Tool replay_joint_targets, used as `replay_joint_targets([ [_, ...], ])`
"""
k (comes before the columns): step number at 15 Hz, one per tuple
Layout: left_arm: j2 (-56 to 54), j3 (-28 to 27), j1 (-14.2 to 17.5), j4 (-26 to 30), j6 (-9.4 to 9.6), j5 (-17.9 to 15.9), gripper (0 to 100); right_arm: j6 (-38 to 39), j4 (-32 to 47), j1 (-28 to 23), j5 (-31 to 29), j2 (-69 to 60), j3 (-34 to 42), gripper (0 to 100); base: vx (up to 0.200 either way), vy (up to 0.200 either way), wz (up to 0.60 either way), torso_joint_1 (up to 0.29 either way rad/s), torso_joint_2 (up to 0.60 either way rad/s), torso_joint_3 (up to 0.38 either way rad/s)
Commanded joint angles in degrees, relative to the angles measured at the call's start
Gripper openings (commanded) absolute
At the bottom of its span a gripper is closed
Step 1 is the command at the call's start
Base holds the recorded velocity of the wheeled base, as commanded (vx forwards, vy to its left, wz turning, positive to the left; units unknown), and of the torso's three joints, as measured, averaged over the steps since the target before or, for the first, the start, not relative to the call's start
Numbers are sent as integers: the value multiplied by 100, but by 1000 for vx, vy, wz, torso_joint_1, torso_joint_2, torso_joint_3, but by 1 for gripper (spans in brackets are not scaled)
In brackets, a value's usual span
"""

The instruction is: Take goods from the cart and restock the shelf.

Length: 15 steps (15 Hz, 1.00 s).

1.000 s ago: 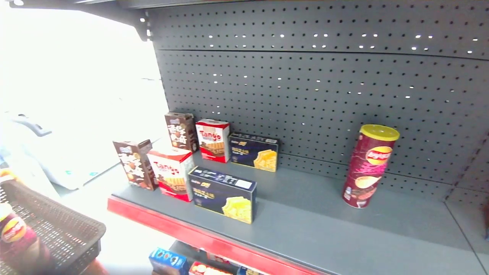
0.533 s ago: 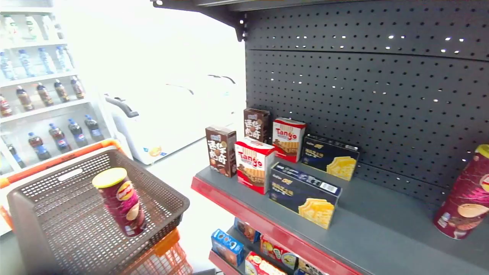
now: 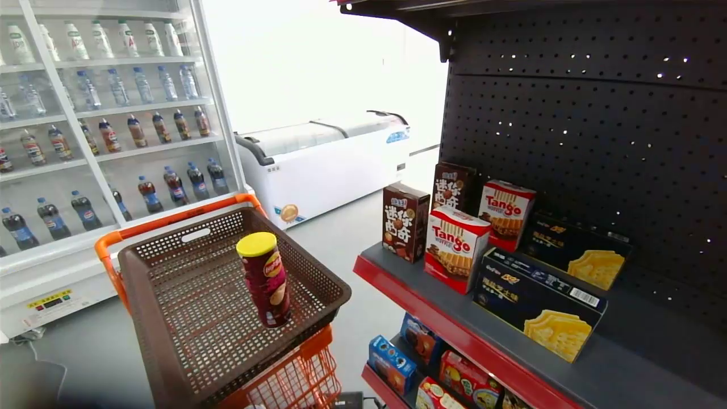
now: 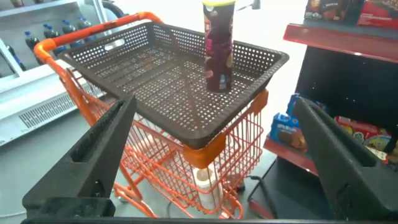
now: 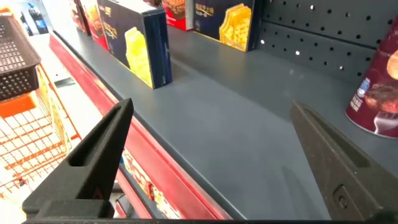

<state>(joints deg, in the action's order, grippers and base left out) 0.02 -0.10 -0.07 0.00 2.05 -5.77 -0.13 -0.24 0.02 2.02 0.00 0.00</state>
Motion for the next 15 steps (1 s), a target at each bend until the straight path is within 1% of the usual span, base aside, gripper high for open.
replay_joint_targets([
  [1, -2, -17, -1, 9, 6, 58, 100, -4, -2, -2, 9, 0, 0, 100, 0, 0, 0, 0, 0, 0],
  [2, -2, -192, -1, 53, 24, -12, 100, -4, -2, -2, 0, 0, 0, 100, 0, 0, 0, 0, 0, 0],
  [3, 182, -535, -45, 255, 24, -74, 100, -4, -2, -2, 0, 0, 0, 100, 0, 0, 0, 0, 0, 0],
  [4, 859, -1045, -54, 589, 15, -56, 100, -4, -2, -2, 0, 0, 0, 100, 0, 0, 0, 0, 0, 0],
  [5, 1290, -1396, -37, 712, 15, -39, 100, -4, -2, -2, 9, 0, 0, 100, 0, 0, 0, 0, 0, 0],
  [6, 2371, -1924, -10, 703, 24, 120, 100, -4, -2, -2, 0, 0, 0, 100, 0, 0, 0, 0, 0, 0],
  [7, 3100, -2311, 16, 650, 24, 295, 100, -4, -2, -2, 0, 0, 0, 100, 0, 0, 0, 0, 0, 0],
  [8, 3838, -2662, 16, 580, 15, 401, 100, -4, -2, -2, 0, 0, 0, 100, 0, 0, 0, 0, 0, 0],
  [9, 4533, -2943, 78, 475, 15, 471, 100, -4, -2, -2, 0, 0, 0, 100, 0, 0, 0, 0, 0, 0],
  [10, 4911, -3084, 122, 360, 24, 471, 100, -4, -2, -2, 9, 0, 0, 100, 0, 0, 0, 0, 0, 0],
  [11, 5500, -3181, 69, 70, 50, 471, 100, -4, -2, -2, 0, 0, 0, 100, 0, 0, 0, 0, 0, 0],
  [12, 6062, -3172, -125, -431, 112, 462, 100, -4, -2, -2, 0, 0, 0, 100, 0, 0, 0, 0, 0, 0],
  [13, 6484, -3163, -133, -738, 120, 392, 100, -4, -2, -2, 0, 0, 0, 100, 0, 0, 0, 0, 0, 0],
  [14, 6827, -3181, -168, -932, 120, 199, 100, -4, -2, -2, 0, 0, 0, 100, 0, 0, 0, 0, 0, 0],
  [15, 7169, -3216, -177, -1143, 147, -153, 100, -4, -2, -2, 9, 0, 0, 100, 0, 0, 0, 0, 0, 0],
])
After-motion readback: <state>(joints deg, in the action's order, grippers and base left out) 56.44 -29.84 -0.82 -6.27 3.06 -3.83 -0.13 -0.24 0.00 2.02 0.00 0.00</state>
